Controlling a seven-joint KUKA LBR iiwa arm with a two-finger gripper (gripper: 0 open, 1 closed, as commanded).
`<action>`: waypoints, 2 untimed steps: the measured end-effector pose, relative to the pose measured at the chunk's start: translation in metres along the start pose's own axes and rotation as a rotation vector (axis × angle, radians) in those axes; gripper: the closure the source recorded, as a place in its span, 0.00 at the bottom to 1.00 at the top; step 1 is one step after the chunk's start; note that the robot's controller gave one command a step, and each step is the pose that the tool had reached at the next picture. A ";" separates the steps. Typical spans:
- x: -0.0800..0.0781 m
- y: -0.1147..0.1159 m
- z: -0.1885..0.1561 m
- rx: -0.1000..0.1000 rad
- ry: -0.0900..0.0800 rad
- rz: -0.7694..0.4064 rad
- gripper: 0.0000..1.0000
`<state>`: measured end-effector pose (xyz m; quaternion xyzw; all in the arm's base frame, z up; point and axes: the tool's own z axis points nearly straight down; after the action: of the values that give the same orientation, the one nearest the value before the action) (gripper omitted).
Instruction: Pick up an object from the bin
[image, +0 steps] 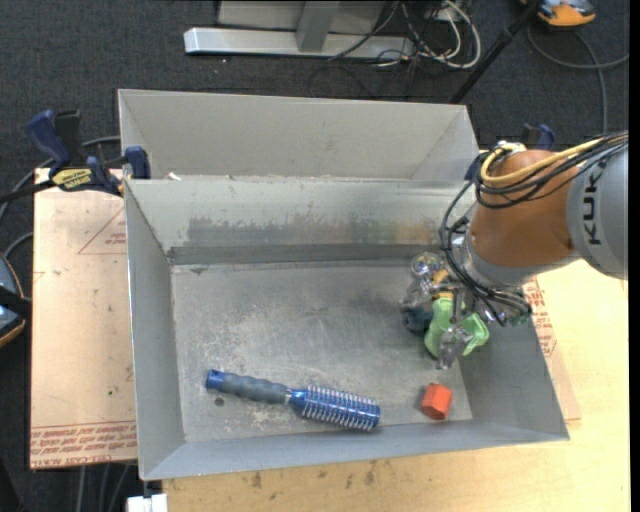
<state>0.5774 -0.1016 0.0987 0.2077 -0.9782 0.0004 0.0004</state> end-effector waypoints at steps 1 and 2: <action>-0.013 -0.023 0.014 -0.006 -0.006 -0.004 0.00; -0.032 -0.037 0.020 -0.021 -0.010 -0.078 0.00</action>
Offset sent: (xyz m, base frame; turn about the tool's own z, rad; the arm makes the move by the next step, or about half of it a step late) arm 0.0348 -0.0440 -0.0272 0.0072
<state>0.6218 -0.1221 0.0785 0.2457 -0.9693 -0.0111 -0.0022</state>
